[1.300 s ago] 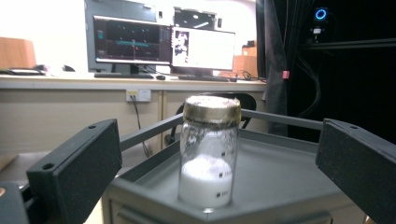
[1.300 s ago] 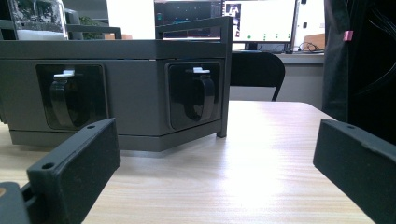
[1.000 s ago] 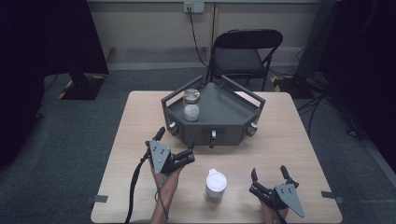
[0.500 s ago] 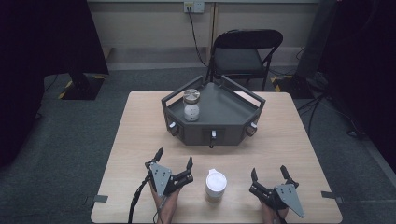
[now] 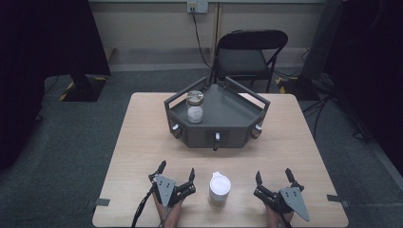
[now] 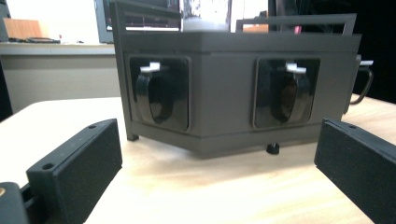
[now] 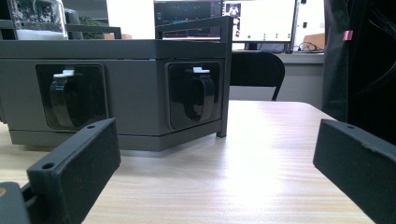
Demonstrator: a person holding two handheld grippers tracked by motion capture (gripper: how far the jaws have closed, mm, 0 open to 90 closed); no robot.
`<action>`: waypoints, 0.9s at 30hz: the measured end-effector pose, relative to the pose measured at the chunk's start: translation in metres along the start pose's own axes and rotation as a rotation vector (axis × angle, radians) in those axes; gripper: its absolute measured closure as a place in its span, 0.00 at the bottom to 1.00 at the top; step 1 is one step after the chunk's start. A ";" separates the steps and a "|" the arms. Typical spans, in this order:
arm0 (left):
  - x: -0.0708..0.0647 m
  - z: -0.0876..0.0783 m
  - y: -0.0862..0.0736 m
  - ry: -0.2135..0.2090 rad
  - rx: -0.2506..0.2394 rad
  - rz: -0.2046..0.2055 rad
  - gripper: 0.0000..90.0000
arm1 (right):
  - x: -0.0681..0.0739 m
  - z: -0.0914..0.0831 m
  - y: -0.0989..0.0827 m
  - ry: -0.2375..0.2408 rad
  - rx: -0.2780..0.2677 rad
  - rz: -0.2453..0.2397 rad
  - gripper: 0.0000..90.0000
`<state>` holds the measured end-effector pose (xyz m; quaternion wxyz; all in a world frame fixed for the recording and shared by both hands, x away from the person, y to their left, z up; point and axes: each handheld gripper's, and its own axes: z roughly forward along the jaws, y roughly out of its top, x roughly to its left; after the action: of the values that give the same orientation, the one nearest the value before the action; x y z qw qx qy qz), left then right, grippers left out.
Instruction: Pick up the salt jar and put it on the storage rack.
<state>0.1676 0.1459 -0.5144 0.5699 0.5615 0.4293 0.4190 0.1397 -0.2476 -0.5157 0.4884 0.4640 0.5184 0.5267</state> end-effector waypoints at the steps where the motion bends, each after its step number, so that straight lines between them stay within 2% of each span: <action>1: -0.002 0.000 -0.001 0.008 -0.004 0.011 0.00 | 0.000 0.000 0.000 0.000 0.000 0.000 0.00; 11: -0.002 -0.001 -0.005 0.016 -0.030 0.007 0.00 | 0.000 0.000 0.000 0.001 0.000 0.000 0.00; 27: -0.006 -0.001 -0.004 0.039 -0.021 0.006 0.00 | 0.000 0.000 0.000 0.000 0.000 0.000 0.00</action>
<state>0.1651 0.1402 -0.5181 0.5660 0.5484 0.4343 0.4361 0.1397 -0.2474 -0.5157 0.4884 0.4641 0.5185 0.5266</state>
